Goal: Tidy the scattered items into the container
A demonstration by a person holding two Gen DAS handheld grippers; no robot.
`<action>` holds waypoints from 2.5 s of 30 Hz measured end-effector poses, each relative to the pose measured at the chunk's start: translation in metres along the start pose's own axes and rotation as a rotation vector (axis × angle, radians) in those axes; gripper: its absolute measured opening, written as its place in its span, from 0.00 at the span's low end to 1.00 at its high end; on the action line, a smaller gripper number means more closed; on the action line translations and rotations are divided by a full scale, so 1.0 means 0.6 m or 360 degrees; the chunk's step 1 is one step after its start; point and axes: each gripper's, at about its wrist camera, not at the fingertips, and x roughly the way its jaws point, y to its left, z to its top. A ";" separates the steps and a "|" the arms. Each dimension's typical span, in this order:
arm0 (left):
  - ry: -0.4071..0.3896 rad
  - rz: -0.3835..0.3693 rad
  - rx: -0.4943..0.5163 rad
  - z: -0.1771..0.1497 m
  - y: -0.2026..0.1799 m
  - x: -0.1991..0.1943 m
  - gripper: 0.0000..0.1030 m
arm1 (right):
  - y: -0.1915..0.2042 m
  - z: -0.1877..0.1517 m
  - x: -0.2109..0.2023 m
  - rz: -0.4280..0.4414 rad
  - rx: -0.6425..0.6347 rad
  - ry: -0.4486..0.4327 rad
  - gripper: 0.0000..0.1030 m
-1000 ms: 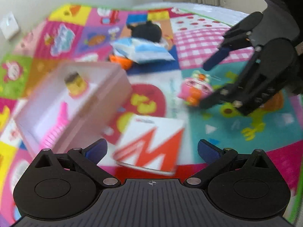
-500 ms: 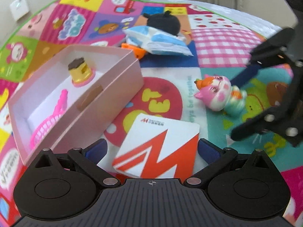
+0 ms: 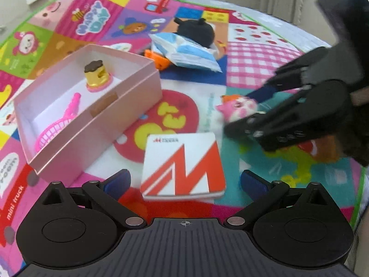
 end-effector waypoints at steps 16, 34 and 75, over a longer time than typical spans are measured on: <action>-0.0083 0.0187 -0.0232 -0.006 -0.005 -0.050 0.82 | -0.017 0.002 -0.174 0.0002 0.0296 -0.0219 0.46; -0.0409 0.0336 -0.0380 -0.043 0.060 -0.348 0.83 | 0.209 0.126 -0.338 0.0091 -0.0014 -0.0428 0.46; 0.0387 0.0385 -0.0569 -0.099 0.035 -0.052 0.98 | 0.119 0.047 -0.220 0.0061 0.0364 -0.0119 0.46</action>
